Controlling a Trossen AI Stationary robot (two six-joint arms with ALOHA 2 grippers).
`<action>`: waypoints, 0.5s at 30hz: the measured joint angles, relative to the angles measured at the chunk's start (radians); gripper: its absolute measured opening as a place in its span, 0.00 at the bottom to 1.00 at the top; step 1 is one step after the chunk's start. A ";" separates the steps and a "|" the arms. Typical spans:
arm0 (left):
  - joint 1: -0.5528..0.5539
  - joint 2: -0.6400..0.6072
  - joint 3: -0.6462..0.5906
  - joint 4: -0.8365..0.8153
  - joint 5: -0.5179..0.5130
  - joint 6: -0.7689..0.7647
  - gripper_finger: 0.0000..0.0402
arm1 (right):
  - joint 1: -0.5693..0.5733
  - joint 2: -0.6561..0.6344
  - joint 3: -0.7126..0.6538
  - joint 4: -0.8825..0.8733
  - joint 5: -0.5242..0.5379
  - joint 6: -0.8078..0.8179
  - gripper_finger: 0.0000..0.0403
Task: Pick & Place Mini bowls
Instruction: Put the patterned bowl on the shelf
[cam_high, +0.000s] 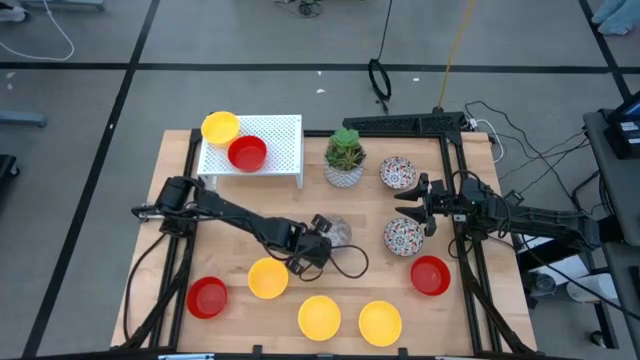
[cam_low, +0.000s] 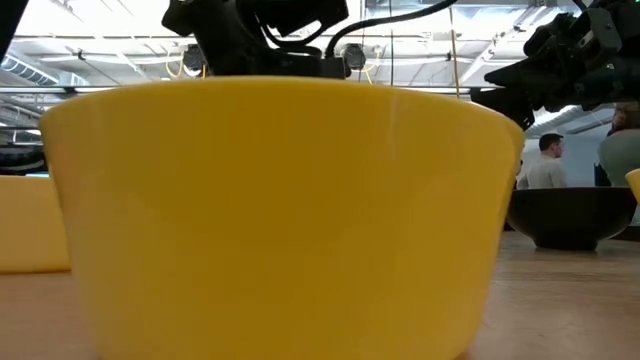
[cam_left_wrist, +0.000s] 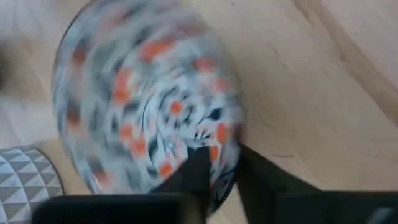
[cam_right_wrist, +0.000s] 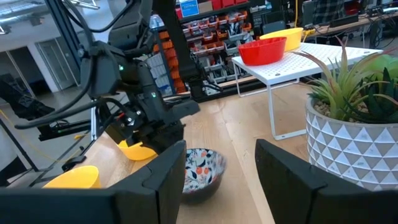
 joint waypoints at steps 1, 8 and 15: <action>0.000 -0.003 0.000 -0.001 0.003 -0.011 0.06 | 0.000 0.000 0.000 0.000 0.000 0.000 0.45; -0.005 -0.005 0.024 -0.006 -0.003 -0.053 0.05 | 0.000 0.000 0.000 0.000 0.000 0.000 0.45; 0.005 -0.024 0.162 -0.055 -0.023 -0.087 0.06 | 0.000 0.000 0.000 0.000 0.000 0.000 0.45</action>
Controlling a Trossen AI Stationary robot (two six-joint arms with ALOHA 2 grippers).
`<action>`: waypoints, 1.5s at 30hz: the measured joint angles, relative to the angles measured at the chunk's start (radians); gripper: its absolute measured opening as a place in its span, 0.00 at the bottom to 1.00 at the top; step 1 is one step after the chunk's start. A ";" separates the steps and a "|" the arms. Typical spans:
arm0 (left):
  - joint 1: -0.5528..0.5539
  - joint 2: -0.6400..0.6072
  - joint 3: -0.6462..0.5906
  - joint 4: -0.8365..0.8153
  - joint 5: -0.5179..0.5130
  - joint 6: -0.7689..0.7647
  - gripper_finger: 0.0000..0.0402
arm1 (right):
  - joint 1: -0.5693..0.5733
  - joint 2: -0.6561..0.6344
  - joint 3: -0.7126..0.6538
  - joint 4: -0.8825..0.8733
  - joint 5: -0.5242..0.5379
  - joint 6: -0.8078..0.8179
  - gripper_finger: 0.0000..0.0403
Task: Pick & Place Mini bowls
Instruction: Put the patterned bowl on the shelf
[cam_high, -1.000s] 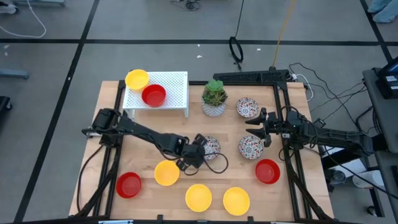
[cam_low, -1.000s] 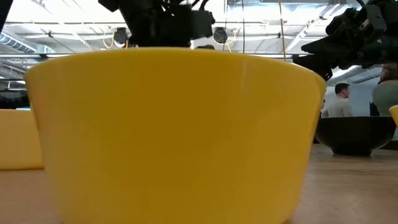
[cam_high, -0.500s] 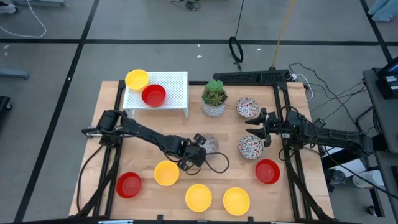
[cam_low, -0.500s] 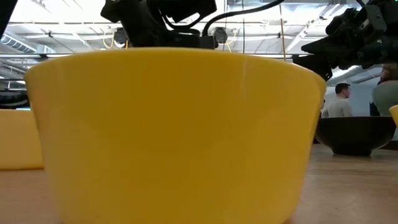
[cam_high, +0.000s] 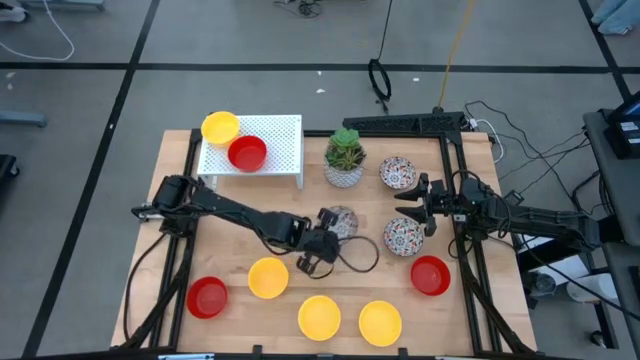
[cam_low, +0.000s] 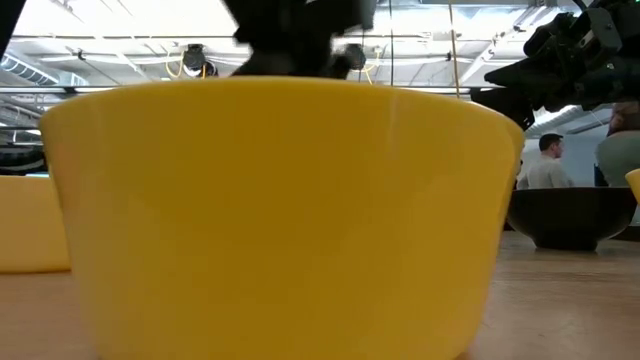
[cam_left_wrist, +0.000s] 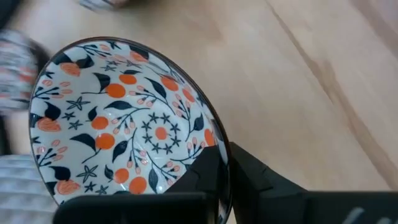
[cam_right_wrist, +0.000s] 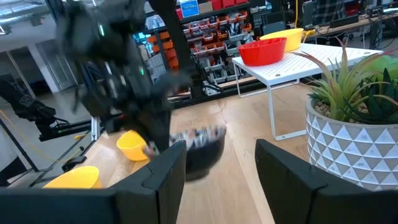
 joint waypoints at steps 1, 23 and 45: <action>0.005 -0.011 0.025 -0.010 -0.002 0.004 0.06 | 0.000 0.000 0.000 0.000 0.000 0.000 0.45; 0.475 -0.340 0.155 -0.435 -0.069 -0.151 0.05 | 0.000 0.012 0.000 0.000 0.000 0.000 0.45; 0.723 -0.206 0.154 -0.466 0.116 -0.166 0.04 | 0.000 0.012 0.000 0.000 0.000 0.000 0.45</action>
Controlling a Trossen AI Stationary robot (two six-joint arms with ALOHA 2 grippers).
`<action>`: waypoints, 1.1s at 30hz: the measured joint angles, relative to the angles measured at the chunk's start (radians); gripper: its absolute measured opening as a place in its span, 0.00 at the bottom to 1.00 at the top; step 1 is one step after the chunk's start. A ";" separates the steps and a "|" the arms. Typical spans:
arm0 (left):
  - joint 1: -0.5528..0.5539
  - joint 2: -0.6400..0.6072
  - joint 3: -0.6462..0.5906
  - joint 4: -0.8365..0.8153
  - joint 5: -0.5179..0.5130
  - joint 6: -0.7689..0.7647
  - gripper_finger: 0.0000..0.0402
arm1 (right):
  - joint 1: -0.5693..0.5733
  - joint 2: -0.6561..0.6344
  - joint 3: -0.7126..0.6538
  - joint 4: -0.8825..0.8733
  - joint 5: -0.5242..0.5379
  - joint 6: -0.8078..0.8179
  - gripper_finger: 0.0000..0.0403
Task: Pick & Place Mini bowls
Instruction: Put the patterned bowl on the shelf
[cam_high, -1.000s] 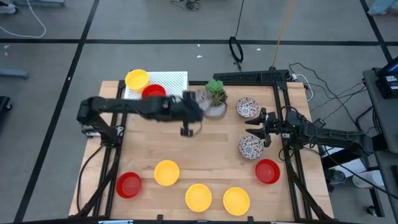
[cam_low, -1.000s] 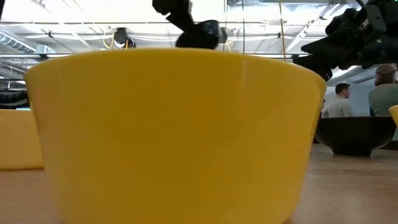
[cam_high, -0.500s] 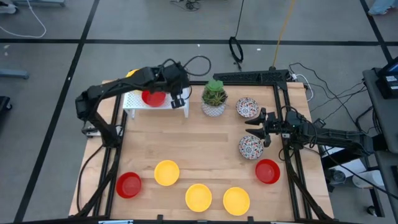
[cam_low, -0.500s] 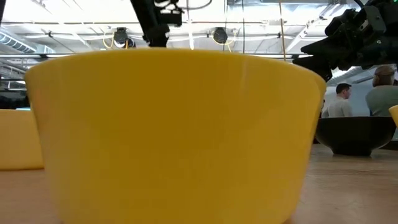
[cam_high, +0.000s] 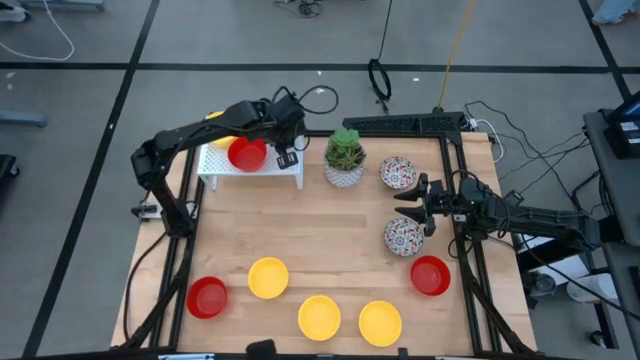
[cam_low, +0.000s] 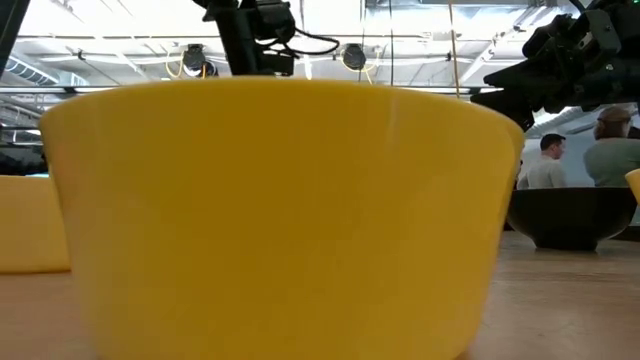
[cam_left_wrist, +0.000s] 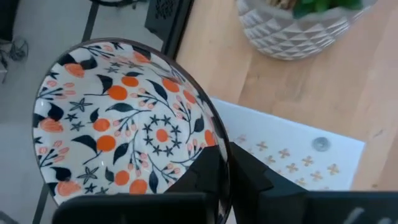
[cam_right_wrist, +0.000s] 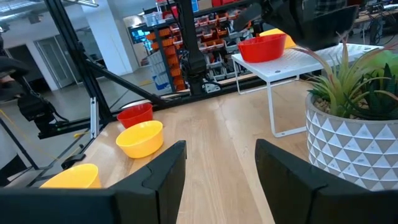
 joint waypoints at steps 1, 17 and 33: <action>0.002 0.004 0.000 0.002 -0.001 0.000 0.03 | 0.000 0.000 0.000 0.000 0.000 0.000 0.45; 0.020 0.008 -0.001 -0.007 -0.099 -0.003 0.06 | 0.000 0.000 0.000 0.000 0.000 0.000 0.45; 0.020 0.008 -0.001 -0.008 -0.100 -0.008 0.09 | 0.000 0.000 0.000 0.000 0.000 0.000 0.45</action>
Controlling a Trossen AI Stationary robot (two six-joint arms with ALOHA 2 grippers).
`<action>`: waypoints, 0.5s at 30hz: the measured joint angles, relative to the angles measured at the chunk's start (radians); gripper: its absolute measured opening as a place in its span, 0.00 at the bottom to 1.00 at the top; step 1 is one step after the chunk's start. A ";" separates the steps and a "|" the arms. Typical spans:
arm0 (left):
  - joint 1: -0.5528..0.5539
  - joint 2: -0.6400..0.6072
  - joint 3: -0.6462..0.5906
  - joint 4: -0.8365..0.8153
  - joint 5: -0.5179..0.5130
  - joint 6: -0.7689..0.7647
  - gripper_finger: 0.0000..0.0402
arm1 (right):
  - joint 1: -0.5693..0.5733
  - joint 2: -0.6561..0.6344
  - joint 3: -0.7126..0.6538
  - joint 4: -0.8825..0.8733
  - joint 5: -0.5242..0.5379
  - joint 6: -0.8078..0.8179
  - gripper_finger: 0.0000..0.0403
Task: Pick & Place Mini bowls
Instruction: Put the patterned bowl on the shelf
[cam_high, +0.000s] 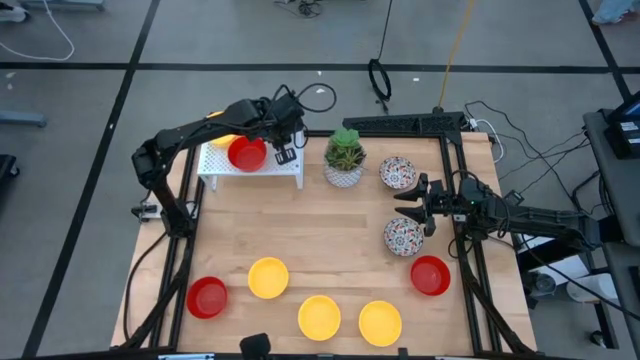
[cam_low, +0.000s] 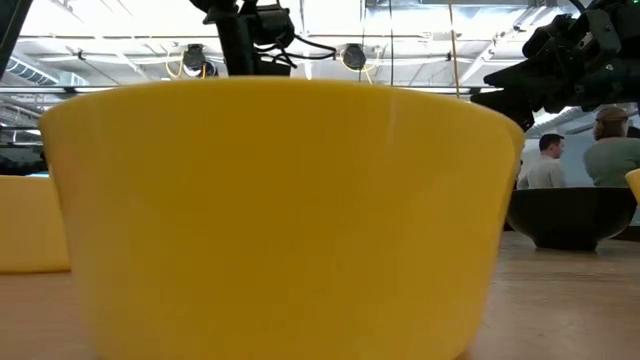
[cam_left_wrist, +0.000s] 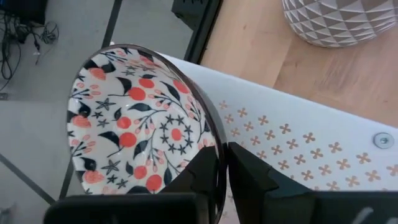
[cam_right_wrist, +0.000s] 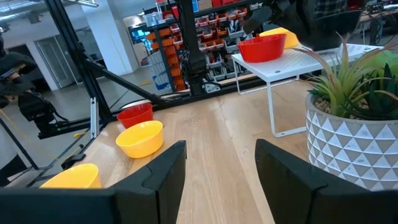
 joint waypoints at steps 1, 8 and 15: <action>0.000 0.000 0.000 0.000 0.000 0.000 0.08 | 0.000 0.000 0.000 0.000 0.000 0.000 0.45; 0.000 0.000 0.000 0.000 0.000 -0.005 0.08 | 0.000 0.000 0.000 0.000 0.000 0.000 0.45; 0.000 0.000 0.000 0.000 0.009 -0.011 0.08 | 0.000 0.000 0.000 0.000 0.000 0.000 0.45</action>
